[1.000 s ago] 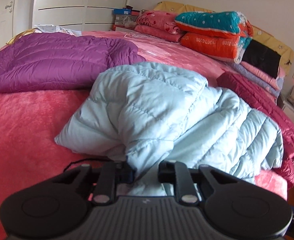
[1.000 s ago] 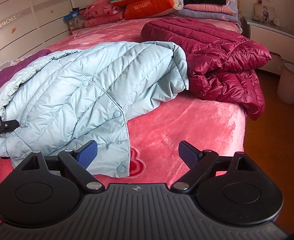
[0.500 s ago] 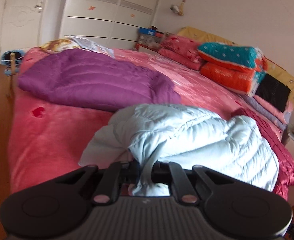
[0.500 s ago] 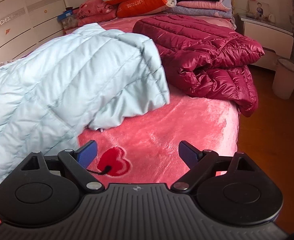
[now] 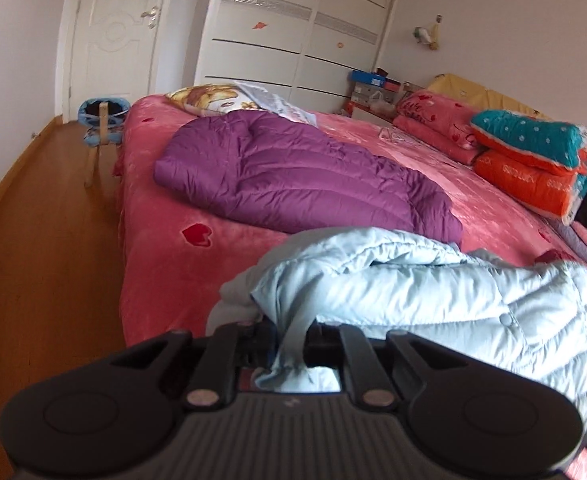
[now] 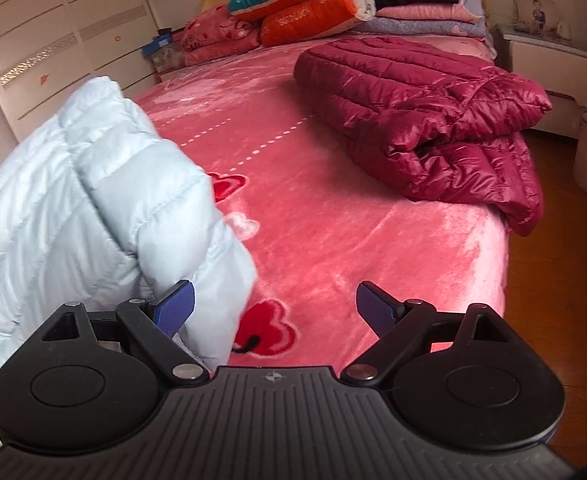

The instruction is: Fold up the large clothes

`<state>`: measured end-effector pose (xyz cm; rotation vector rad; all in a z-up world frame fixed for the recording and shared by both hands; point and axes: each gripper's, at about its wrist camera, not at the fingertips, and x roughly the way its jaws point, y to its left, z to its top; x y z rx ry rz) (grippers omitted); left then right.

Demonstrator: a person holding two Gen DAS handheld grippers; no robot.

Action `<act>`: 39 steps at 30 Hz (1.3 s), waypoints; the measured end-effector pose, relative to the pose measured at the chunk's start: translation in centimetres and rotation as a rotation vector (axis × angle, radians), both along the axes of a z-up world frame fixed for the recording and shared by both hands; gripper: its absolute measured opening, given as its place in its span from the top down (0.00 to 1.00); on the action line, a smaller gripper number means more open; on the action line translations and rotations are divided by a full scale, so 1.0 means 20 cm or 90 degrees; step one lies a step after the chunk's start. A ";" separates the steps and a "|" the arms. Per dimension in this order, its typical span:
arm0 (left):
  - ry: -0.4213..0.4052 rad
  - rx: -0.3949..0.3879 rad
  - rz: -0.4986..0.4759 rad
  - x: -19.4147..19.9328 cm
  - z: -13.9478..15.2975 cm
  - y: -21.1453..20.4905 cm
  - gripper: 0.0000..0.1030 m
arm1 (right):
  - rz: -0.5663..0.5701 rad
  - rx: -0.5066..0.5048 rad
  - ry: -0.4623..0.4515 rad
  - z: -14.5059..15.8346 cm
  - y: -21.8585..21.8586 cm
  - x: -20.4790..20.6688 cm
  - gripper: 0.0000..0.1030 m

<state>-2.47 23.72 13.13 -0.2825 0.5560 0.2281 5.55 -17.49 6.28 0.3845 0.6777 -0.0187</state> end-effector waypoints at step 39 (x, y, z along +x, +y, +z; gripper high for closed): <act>0.089 0.070 -0.254 -0.11 -0.39 -0.32 0.26 | 0.139 0.005 0.040 -0.16 0.10 0.37 0.10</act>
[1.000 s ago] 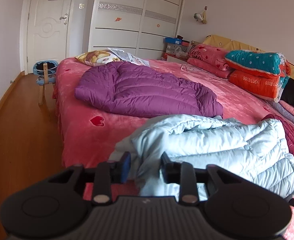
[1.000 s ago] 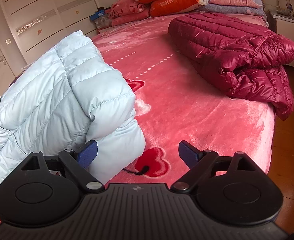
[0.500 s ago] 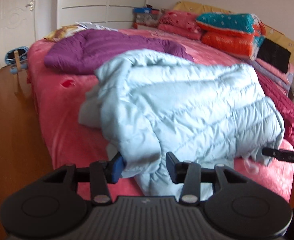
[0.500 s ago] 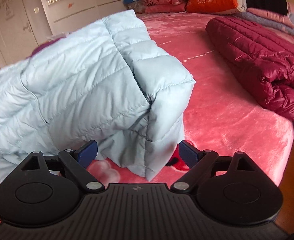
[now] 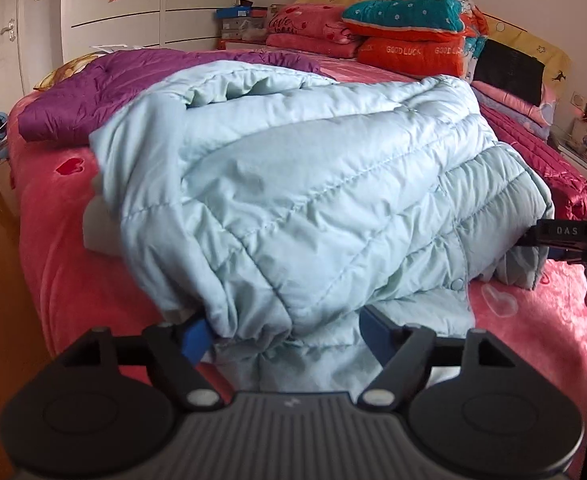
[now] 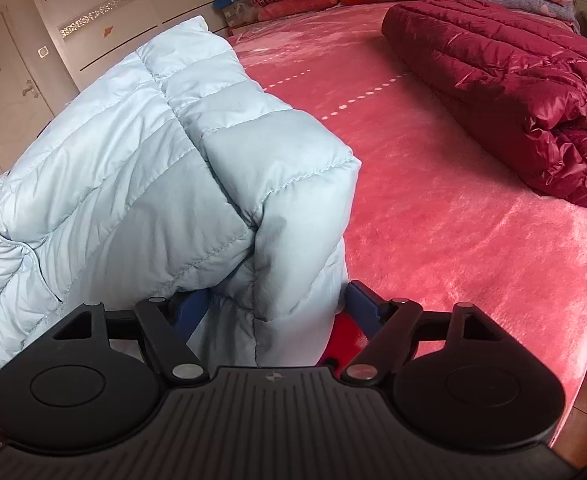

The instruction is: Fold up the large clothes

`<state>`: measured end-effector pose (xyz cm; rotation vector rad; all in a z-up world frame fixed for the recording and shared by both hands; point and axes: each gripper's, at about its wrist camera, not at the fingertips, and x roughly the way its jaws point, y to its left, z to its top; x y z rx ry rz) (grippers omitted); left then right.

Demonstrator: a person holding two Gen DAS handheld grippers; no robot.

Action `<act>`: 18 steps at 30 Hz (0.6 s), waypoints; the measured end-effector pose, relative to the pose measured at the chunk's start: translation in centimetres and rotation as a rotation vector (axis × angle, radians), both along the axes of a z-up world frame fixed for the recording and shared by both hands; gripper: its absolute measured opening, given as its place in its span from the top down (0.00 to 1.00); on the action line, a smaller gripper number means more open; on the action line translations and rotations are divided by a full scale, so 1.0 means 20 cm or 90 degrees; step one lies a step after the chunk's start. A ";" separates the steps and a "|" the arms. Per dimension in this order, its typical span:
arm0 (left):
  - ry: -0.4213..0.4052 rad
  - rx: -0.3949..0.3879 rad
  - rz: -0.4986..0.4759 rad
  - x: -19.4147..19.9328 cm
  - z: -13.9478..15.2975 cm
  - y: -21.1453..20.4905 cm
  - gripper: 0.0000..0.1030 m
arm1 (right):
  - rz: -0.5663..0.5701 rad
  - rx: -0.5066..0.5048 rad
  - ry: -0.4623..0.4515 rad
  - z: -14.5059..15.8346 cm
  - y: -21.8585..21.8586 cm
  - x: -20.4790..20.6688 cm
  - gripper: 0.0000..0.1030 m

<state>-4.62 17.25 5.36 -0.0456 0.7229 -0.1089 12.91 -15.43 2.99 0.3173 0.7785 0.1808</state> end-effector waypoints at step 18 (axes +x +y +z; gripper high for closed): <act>-0.007 -0.088 0.066 0.11 0.14 0.00 0.91 | 0.034 0.011 -0.043 0.15 0.01 -0.18 0.86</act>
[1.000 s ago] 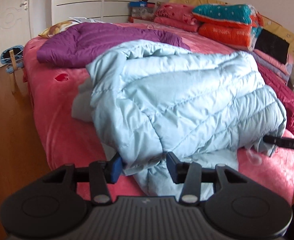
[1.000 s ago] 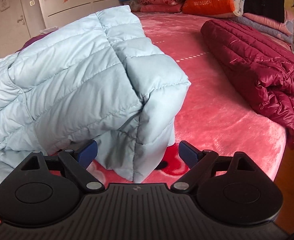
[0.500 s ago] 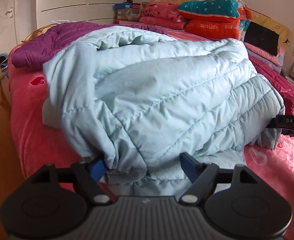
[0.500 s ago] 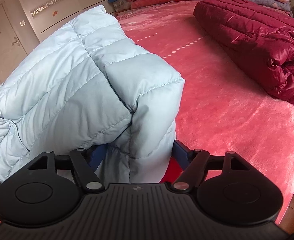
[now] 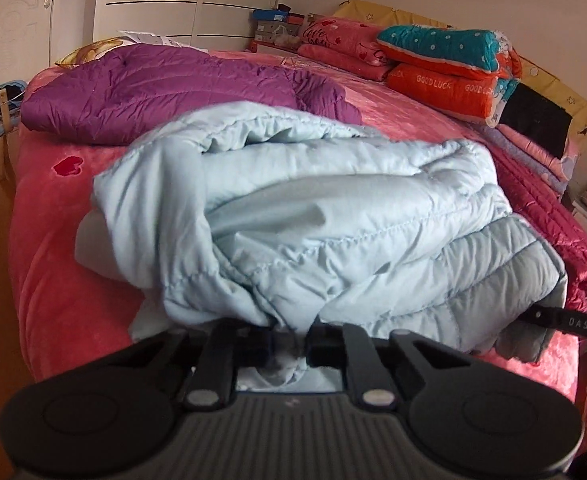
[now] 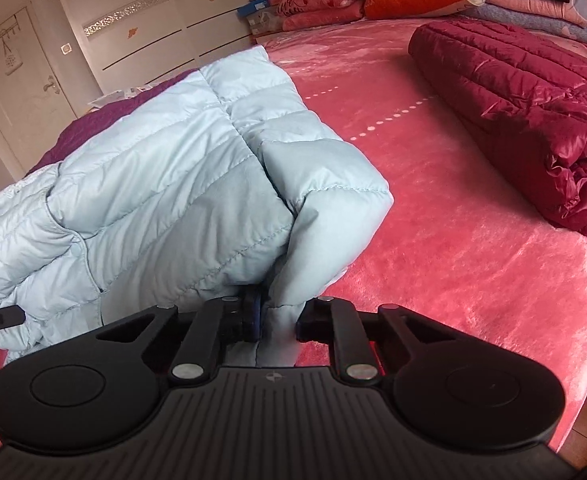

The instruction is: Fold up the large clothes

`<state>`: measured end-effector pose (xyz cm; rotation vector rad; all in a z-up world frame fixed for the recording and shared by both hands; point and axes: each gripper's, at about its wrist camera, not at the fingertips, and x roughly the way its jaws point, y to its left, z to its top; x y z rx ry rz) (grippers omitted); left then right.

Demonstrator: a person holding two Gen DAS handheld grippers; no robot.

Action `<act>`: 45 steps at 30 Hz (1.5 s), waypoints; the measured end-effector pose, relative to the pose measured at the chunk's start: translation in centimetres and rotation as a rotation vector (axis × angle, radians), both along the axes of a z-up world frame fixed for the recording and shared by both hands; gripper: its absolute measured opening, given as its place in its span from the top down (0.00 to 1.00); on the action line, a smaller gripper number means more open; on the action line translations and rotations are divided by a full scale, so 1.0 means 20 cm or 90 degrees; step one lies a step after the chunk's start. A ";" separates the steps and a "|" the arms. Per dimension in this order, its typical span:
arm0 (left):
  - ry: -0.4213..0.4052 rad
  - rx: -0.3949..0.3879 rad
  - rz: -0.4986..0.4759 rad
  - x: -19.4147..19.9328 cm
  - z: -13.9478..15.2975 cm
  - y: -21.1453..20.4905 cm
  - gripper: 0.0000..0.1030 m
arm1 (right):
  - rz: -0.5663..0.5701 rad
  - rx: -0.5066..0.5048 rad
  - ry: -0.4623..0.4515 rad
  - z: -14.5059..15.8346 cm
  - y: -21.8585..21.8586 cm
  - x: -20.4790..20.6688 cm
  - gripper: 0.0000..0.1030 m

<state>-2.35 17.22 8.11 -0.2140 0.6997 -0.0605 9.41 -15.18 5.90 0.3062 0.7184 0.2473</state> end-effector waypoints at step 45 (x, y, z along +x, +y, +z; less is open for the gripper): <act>0.037 -0.017 -0.122 -0.53 0.26 -0.04 0.68 | -0.162 0.189 -0.041 0.51 -0.41 -0.87 0.57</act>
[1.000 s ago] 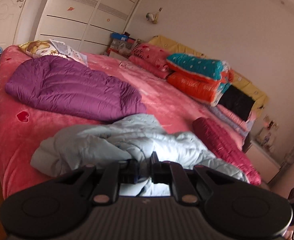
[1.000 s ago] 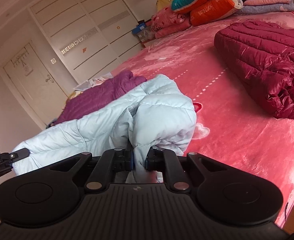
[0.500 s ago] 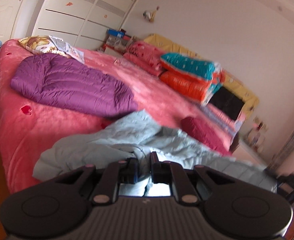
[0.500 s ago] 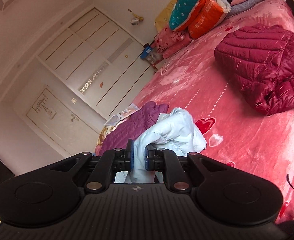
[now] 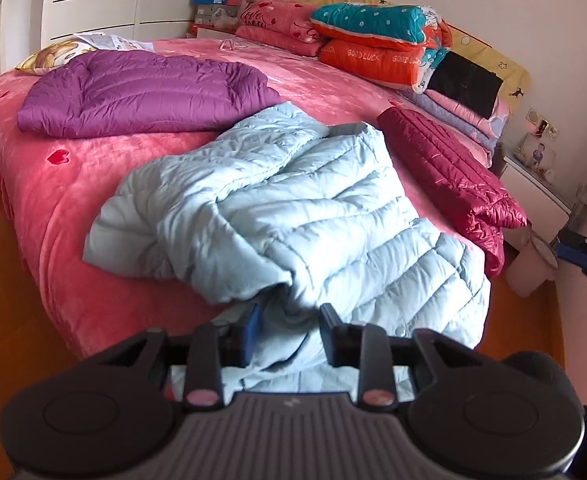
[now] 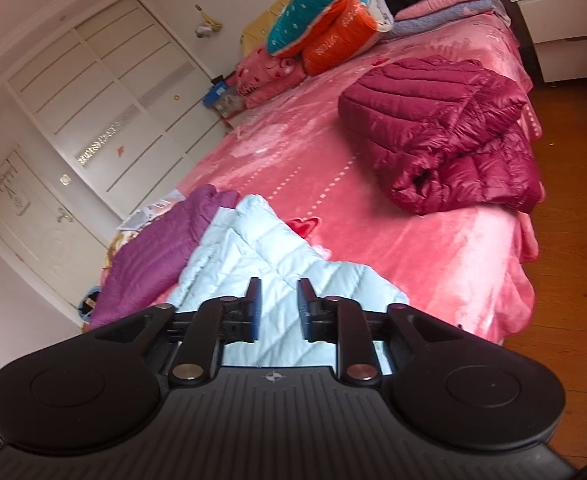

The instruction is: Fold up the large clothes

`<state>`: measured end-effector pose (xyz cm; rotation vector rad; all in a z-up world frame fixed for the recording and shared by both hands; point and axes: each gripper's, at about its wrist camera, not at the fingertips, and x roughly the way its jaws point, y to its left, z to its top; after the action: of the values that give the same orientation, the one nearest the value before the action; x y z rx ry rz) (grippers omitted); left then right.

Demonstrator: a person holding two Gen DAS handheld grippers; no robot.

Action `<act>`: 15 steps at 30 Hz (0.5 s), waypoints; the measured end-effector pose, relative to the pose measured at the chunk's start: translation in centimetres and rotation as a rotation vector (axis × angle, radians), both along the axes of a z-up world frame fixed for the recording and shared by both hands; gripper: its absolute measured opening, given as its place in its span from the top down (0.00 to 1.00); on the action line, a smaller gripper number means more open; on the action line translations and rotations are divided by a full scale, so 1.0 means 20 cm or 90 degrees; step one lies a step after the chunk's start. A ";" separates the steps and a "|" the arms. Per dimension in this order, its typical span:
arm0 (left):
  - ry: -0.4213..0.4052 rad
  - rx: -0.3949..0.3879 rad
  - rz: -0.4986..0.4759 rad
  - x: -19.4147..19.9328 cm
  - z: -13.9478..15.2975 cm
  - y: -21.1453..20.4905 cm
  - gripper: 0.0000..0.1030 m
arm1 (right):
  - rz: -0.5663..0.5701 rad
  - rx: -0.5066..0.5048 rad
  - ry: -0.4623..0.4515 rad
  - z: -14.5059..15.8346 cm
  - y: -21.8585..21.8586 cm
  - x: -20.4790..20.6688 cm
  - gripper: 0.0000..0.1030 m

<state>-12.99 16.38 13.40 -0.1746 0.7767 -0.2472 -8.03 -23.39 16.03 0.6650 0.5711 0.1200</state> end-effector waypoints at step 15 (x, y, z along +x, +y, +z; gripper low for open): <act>-0.073 -0.002 0.074 0.16 0.18 0.08 0.44 | 0.033 -0.050 0.014 -0.09 0.06 -0.01 0.03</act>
<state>-9.80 18.05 16.97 -0.2059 0.6504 -0.1466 -8.15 -22.20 14.32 0.5761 0.6113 0.1386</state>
